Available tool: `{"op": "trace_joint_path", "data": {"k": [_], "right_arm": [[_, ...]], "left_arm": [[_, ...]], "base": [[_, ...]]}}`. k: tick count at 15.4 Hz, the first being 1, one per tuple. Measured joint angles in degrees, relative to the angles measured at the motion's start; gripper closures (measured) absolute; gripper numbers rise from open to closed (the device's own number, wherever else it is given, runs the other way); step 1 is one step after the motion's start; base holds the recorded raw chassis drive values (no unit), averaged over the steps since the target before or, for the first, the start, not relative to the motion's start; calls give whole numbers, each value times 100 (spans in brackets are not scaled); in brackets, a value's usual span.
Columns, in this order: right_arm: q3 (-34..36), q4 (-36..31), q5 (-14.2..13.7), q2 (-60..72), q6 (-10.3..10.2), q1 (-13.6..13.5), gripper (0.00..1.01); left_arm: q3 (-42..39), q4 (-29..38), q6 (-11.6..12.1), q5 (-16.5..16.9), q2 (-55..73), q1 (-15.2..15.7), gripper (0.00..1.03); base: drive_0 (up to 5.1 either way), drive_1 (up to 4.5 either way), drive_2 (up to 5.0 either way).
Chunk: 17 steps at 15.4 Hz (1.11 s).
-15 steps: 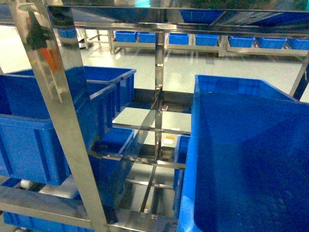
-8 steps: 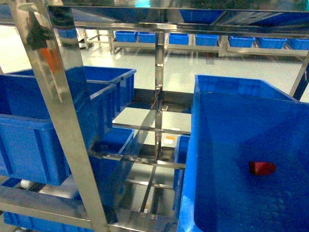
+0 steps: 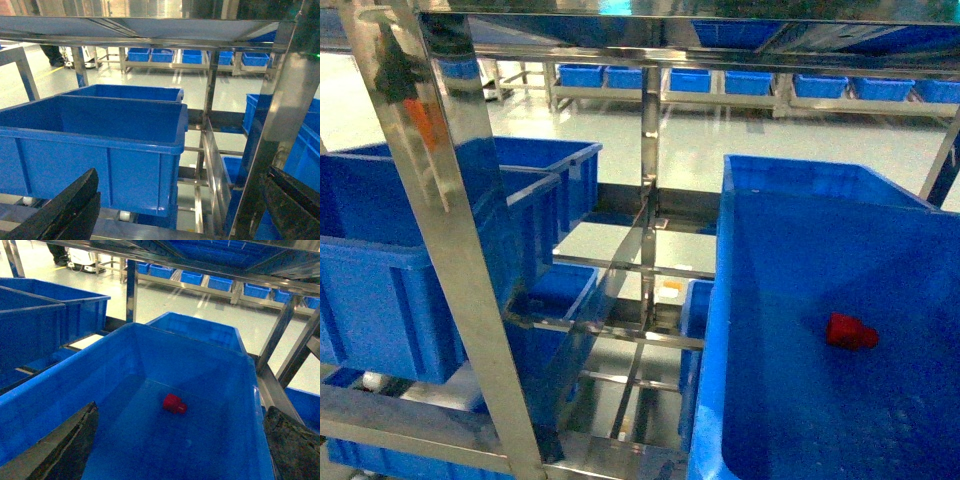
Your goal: Pick red block from blue box to shelf
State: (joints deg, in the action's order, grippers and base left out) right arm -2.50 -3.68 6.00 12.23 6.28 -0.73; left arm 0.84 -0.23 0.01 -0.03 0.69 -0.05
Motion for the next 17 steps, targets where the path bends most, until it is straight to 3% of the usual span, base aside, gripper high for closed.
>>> {"op": "trace_joint_path", "data": {"k": [17], "right_arm": [[0,0,0,0,0,0,3]], "left_arm": [[0,0,0,0,0,0,5]], "base": [[0,0,0]]}}
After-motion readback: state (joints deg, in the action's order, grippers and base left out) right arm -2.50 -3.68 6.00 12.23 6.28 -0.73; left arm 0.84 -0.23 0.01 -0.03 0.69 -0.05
